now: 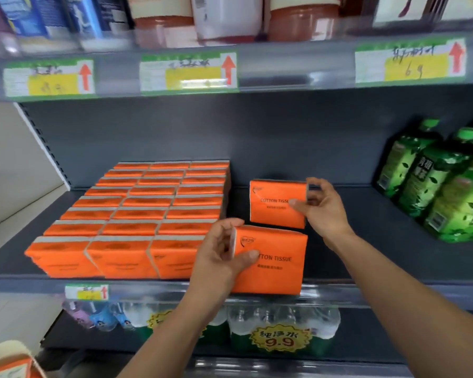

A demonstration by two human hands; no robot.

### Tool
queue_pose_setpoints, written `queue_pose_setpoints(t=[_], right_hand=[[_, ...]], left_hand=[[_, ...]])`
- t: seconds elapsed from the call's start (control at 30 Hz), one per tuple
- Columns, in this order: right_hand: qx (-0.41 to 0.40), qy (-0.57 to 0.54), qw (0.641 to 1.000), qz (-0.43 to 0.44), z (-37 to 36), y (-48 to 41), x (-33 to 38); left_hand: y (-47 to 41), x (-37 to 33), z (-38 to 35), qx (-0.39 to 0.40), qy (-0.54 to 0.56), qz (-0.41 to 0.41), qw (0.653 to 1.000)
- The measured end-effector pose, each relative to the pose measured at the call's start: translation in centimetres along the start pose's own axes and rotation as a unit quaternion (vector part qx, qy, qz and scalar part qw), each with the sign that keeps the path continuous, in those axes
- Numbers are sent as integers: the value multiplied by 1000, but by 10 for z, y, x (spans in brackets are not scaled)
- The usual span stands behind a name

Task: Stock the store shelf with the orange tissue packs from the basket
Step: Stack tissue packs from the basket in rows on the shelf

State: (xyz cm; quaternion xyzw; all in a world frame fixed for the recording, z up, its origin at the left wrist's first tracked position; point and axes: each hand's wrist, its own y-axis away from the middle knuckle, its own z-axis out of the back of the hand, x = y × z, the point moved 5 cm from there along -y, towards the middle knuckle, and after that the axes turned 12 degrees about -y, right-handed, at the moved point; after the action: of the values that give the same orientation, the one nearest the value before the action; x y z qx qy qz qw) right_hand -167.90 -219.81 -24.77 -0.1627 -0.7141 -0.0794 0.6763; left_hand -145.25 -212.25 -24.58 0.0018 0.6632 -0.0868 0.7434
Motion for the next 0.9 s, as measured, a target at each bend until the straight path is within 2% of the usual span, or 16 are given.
queue_pose_setpoints(t=[0.43,0.9], right_hand=[[13,41,999,-27,-5,-78,-57],[5,158,986,42,-29,-140,-63]], left_hand=[[-62,31,-33,-6,-18,-4,1000],[-81,47,-34,-26,-36,-5,999]])
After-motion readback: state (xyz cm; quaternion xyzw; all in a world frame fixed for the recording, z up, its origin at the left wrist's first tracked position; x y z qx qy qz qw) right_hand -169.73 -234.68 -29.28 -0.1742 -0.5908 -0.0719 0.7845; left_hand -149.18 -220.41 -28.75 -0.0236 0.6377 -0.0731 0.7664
